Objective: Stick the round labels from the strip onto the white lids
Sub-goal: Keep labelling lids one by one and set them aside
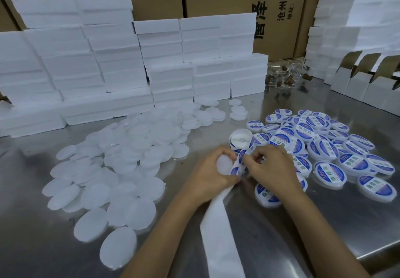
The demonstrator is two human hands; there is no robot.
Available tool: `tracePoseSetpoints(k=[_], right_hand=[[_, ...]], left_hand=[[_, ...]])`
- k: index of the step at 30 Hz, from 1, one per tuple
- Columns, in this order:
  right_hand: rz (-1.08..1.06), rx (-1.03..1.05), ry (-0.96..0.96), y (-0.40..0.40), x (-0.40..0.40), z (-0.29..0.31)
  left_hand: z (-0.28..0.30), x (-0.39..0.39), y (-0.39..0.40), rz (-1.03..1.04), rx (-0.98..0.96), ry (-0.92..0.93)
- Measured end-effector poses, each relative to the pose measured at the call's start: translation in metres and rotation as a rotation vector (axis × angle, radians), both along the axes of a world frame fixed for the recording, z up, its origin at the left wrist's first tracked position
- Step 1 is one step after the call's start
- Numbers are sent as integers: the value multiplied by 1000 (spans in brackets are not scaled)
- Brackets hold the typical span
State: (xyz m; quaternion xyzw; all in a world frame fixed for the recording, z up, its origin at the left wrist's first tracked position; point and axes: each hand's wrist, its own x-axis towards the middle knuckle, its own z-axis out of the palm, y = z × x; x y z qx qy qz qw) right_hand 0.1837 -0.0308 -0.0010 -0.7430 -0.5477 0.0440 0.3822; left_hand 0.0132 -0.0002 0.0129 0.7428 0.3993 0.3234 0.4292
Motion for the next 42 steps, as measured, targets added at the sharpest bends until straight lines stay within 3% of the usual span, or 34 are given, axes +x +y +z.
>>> tracePoseSetpoints(k=[5, 11, 24, 30, 36, 42], right_hand=[[140, 212, 106, -6, -8, 5], [315, 226, -55, -17, -10, -1], [342, 283, -78, -24, -16, 1], [313, 343, -230, -30, -22, -1], [298, 302, -20, -30, -23, -4], [287, 267, 32, -30, -22, -3]], left_hand=[[1, -8, 7, 63, -251, -164], [5, -15, 11, -23, -492, -344], [-1, -12, 17, 5, -479, -363], [-3, -9, 17, 30, -466, -360], [-3, -8, 16, 25, -436, -328], [-3, -8, 13, 4, -424, -305]])
